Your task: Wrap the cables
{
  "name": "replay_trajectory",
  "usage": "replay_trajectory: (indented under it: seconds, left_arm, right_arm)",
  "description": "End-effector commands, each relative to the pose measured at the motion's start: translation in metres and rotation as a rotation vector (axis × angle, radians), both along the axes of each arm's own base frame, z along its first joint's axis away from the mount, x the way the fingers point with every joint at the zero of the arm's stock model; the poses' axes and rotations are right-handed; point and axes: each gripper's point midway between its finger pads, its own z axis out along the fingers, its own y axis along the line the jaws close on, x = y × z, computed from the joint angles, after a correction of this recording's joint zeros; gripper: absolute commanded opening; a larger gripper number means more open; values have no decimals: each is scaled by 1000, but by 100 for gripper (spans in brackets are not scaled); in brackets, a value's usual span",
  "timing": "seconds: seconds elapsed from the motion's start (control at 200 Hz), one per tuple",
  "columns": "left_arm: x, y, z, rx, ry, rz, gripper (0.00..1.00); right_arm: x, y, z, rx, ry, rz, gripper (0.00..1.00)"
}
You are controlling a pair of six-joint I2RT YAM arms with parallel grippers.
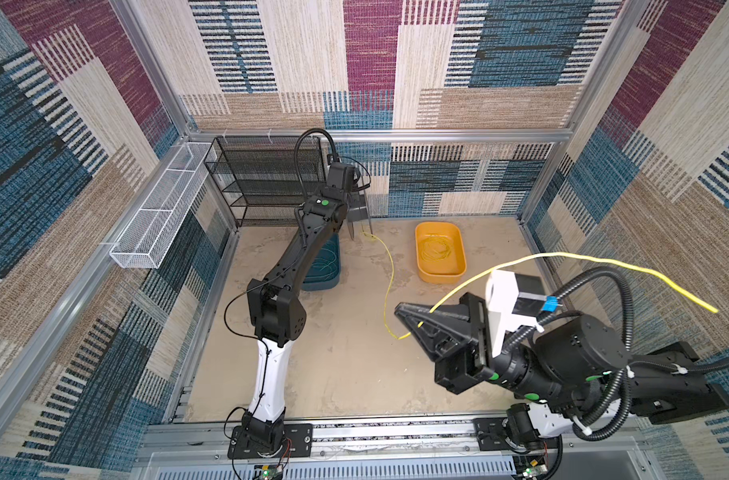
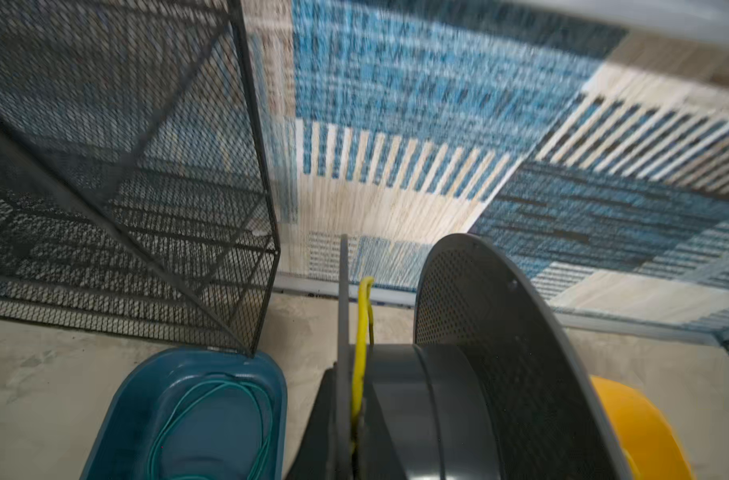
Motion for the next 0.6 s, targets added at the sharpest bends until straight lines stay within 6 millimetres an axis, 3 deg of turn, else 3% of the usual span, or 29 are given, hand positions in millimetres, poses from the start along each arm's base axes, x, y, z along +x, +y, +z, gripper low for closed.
replay_trajectory:
  seconds: [0.0, 0.16, 0.301, 0.596]
  left_arm:
    - [-12, -5, 15, 43, -90, -36, 0]
    - [-43, -15, -17, 93, -39, -107, 0]
    - [-76, -21, -31, 113, -21, -148, 0]
    - [-155, -11, -60, 137, -4, -176, 0]
  right_arm:
    - [32, -33, 35, 85, -40, -168, 0]
    - [60, -55, 71, 131, -103, -322, 0]
    - [87, -72, 96, 155, -135, -439, 0]
    - [164, -66, 95, 87, -119, -527, 0]
